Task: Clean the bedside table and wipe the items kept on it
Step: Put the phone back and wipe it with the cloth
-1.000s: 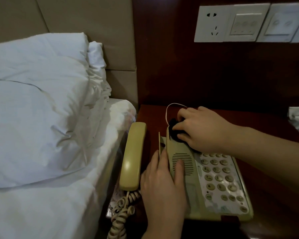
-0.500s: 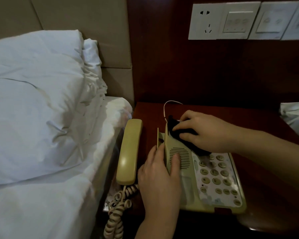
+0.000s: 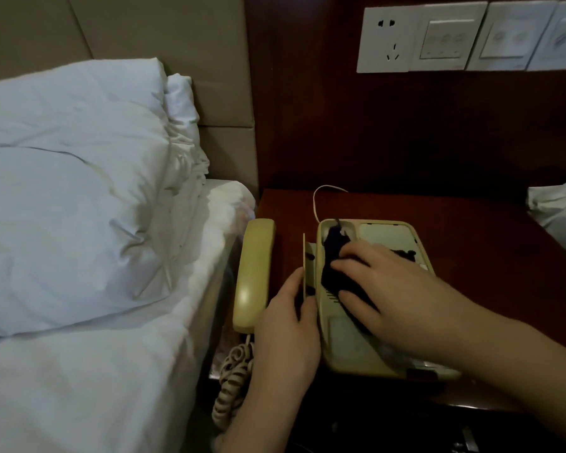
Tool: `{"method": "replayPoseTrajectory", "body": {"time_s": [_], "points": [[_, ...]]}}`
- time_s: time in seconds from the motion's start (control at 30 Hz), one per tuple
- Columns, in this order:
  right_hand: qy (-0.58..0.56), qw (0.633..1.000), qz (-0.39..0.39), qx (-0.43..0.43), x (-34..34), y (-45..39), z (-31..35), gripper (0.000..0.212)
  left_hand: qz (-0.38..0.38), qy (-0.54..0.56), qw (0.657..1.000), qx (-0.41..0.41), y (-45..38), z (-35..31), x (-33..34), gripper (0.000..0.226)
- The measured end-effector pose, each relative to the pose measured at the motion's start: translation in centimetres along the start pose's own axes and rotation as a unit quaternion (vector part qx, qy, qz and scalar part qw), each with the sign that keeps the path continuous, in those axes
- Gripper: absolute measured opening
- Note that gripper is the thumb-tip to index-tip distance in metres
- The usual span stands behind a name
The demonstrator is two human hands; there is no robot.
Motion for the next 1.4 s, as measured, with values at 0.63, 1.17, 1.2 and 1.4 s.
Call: {"method": "replayPoseTrajectory", "body": {"time_s": [0.63,1.17,1.2,1.4], "points": [[0.031,0.988,-0.12,0.091,0.3,-2.6,-0.6,0.037,0.003,0.033,0.999,0.008,-0.2,0.3,-0.1,0.046],[-0.007,0.996,-0.066,0.061,0.6,0.8,1.8,0.037,0.024,0.054,0.998,0.004,-0.4,-0.1,-0.4,0.043],[-0.01,0.998,-0.036,0.044,0.5,2.0,2.6,0.037,0.026,0.064,0.998,0.004,-0.4,-0.2,-0.5,0.043],[-0.01,0.999,0.018,0.025,0.4,5.1,3.9,0.038,0.042,0.086,0.995,0.01,-0.2,-0.2,-0.4,0.048]]}}
Point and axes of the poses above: each hand's wrist, its own y-axis away from the middle knuckle, its own x-axis out of the palm, z = x × y, the point moved 2 cm from there along -y, towards the middle knuckle, and after that the axes turned 5 degrees about -y, right-handed, at the moved point
